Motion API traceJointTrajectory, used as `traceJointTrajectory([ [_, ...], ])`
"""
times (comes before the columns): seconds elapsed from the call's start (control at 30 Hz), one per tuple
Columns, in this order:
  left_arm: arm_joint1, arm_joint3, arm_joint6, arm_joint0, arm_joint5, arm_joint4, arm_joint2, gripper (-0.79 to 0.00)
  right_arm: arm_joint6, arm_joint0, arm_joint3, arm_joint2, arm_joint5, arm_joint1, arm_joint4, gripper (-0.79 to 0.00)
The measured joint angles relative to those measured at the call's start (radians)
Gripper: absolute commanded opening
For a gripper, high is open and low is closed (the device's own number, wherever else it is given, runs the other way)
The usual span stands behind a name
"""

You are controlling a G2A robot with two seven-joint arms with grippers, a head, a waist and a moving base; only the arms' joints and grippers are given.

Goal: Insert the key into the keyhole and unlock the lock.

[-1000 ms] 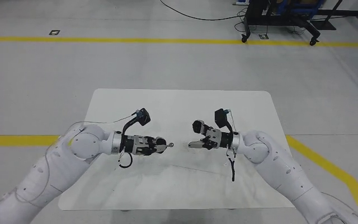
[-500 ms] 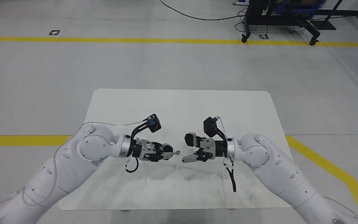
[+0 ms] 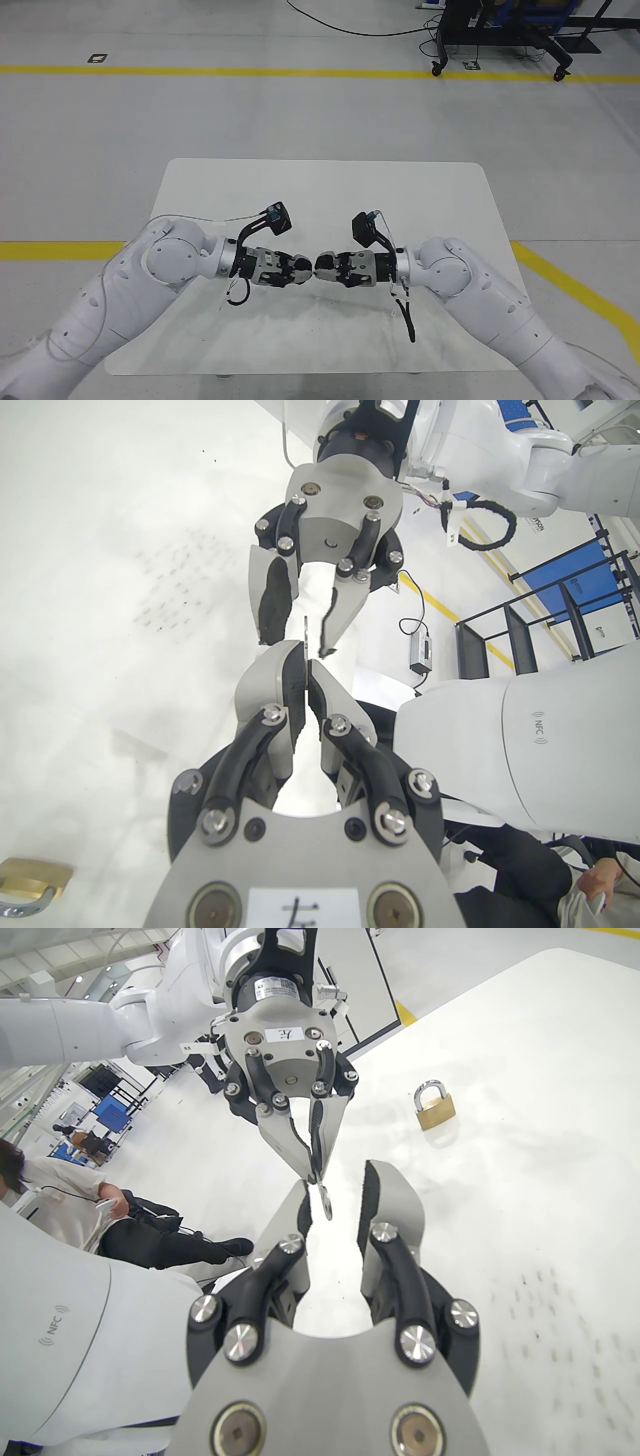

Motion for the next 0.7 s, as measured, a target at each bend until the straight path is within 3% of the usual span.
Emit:
traceJointTrajectory([
  [0.2, -0.003, -0.001, 0.015, 0.011, -0.007, 0.014, -0.015, -0.785, 0.0, 0.005, 0.01, -0.001, -0.014, -0.003, 0.012, -0.785],
  [0.23, -0.003, -0.001, 0.016, 0.013, -0.011, 0.016, -0.017, -0.699, 0.001, 0.005, 0.011, 0.0, -0.016, -0.003, 0.013, -0.785],
  [0.27, -0.003, 0.0, 0.018, 0.014, -0.012, 0.019, -0.02, -0.092, 0.0, 0.005, 0.011, 0.001, -0.018, -0.004, 0.014, -0.785],
  [0.3, -0.003, 0.001, 0.02, 0.016, -0.009, 0.024, -0.023, 0.0, -0.001, 0.004, 0.012, 0.003, -0.021, -0.003, 0.016, -0.785],
  [0.7, -0.004, 0.009, 0.08, 0.035, 0.002, 0.041, -0.056, 0.0, -0.041, -0.038, 0.056, 0.115, -0.094, 0.025, 0.024, -0.785],
])
